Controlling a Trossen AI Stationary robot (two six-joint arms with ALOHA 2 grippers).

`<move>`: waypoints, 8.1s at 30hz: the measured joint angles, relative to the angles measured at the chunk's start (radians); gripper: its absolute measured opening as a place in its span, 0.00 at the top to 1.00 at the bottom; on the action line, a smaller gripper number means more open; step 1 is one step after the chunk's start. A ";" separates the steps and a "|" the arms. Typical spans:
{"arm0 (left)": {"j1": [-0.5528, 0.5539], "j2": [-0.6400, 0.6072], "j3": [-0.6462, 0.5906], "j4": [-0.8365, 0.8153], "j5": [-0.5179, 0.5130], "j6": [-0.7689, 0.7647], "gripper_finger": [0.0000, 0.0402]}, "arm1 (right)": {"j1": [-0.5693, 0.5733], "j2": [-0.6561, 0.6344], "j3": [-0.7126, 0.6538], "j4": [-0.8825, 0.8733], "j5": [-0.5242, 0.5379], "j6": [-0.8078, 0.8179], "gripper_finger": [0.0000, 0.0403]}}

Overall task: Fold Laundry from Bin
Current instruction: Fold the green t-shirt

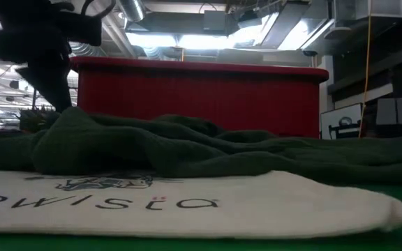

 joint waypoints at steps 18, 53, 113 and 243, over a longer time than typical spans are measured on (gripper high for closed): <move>-0.094 -0.001 0.061 0.130 0.241 -0.203 0.70 | 0.000 0.000 0.093 0.015 -0.032 0.000 0.58; -0.157 0.002 -0.237 0.615 0.102 -0.524 0.70 | 0.000 0.000 0.093 0.317 0.126 -0.102 0.58; -0.159 -0.212 -0.236 0.252 0.310 -0.443 1.00 | 0.000 0.014 -0.060 0.270 0.036 -0.105 0.58; -0.115 0.299 -0.032 0.523 0.116 0.280 0.62 | -0.275 0.331 0.187 0.512 0.133 -0.286 0.73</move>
